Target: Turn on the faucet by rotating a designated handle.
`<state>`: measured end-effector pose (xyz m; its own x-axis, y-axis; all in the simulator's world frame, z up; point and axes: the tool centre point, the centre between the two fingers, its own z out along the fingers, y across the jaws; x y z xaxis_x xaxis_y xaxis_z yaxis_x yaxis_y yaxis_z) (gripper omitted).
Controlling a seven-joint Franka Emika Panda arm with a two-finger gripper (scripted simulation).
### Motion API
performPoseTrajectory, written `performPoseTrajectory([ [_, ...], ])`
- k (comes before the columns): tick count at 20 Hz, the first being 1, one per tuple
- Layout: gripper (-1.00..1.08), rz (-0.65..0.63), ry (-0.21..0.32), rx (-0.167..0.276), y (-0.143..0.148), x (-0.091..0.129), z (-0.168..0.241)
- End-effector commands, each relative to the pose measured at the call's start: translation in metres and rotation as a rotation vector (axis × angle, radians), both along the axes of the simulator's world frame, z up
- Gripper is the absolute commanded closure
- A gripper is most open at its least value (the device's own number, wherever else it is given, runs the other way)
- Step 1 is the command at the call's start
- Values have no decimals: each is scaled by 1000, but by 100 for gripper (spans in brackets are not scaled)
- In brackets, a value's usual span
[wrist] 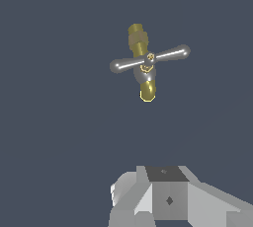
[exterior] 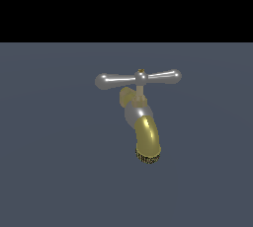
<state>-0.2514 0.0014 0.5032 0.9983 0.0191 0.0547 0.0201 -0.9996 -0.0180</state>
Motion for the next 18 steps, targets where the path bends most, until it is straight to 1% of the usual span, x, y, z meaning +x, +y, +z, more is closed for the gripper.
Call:
performPoseTrajectory([
  [1, 108, 0, 0, 0, 0, 0, 0],
  [10, 108, 48, 1, -1, -6, -1, -8],
  [18, 108, 171, 2, -5, -22, -1, -29],
])
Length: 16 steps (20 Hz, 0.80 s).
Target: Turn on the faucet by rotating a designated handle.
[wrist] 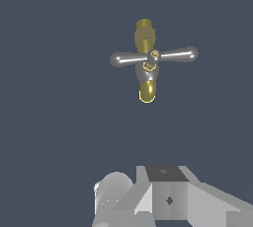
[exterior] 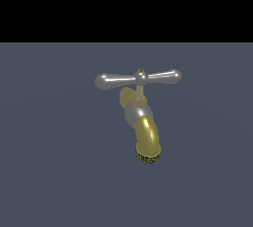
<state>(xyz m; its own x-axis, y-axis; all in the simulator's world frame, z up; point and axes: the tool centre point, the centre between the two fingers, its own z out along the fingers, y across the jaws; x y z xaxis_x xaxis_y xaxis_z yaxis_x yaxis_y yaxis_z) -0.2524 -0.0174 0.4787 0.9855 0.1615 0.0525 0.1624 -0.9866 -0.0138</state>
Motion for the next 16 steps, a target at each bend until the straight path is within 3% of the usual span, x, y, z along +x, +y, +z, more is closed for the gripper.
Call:
performPoseTrajectory([
  [1, 108, 49, 1, -1, -6, 0, -8],
  [16, 108, 397, 5, -13, -52, 11, -68],
])
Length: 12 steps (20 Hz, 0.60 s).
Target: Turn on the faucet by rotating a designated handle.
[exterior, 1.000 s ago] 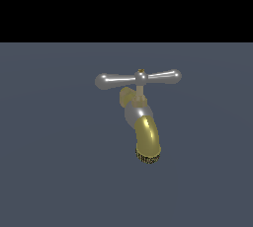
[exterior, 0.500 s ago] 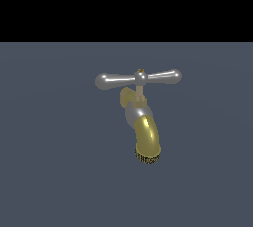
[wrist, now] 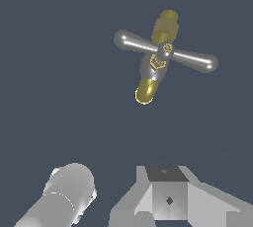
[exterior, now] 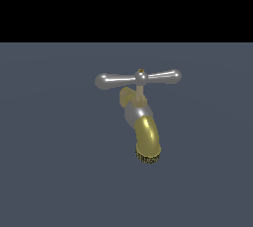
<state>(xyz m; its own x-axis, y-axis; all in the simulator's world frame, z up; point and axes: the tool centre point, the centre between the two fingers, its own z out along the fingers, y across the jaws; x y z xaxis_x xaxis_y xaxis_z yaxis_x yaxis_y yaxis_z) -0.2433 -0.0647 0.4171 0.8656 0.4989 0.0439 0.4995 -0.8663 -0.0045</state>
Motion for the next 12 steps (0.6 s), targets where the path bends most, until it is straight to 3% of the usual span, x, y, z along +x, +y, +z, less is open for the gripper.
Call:
performPoseTrajectory([
  [1, 108, 60, 1, -2, -8, 3, -10],
  [12, 108, 318, 4, -12, -38, 22, -54],
])
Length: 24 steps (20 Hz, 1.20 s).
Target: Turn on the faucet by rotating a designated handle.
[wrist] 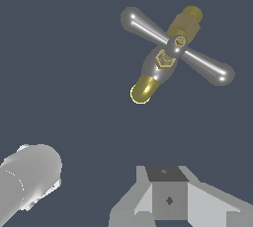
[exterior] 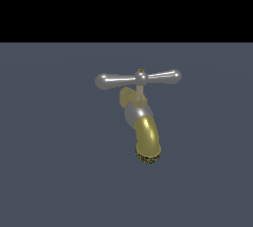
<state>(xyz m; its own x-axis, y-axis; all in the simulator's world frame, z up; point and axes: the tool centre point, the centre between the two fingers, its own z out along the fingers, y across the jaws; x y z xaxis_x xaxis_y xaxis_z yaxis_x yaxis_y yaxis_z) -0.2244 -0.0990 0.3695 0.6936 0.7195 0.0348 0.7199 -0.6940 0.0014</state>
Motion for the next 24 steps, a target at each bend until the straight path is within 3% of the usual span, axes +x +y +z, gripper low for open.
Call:
performPoseTrajectory([
  [1, 108, 60, 1, -3, -7, 5, -10],
  [24, 108, 579, 7, -27, -50, 67, -97],
])
